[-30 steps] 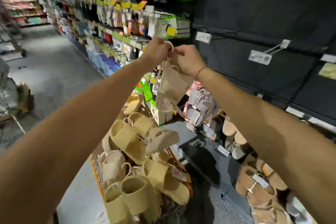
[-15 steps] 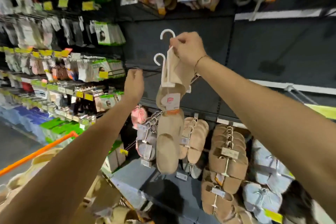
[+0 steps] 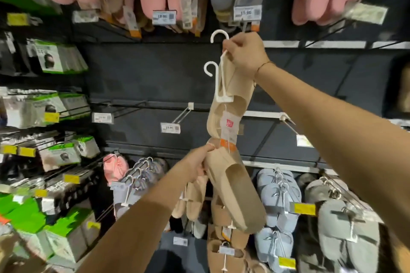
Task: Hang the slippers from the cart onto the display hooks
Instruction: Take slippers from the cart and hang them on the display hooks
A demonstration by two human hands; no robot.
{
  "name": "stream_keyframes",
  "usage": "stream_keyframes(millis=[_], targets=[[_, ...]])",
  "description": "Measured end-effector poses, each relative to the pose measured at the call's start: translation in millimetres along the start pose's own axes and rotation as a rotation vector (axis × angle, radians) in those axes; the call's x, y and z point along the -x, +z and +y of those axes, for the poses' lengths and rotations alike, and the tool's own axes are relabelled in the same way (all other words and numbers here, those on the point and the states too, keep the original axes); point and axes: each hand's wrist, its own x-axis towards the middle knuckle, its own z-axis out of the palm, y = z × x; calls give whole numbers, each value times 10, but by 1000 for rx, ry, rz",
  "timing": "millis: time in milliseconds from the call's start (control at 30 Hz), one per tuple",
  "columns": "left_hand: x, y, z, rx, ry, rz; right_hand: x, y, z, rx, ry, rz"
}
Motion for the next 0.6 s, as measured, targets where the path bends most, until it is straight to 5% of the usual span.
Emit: stream_keyframes(millis=[400, 600], targets=[[-38, 374, 1230, -754, 606, 464, -69, -1214, 544, 236, 8, 147], [110, 628, 1752, -941, 637, 609, -110, -1472, 476, 507, -115, 289]])
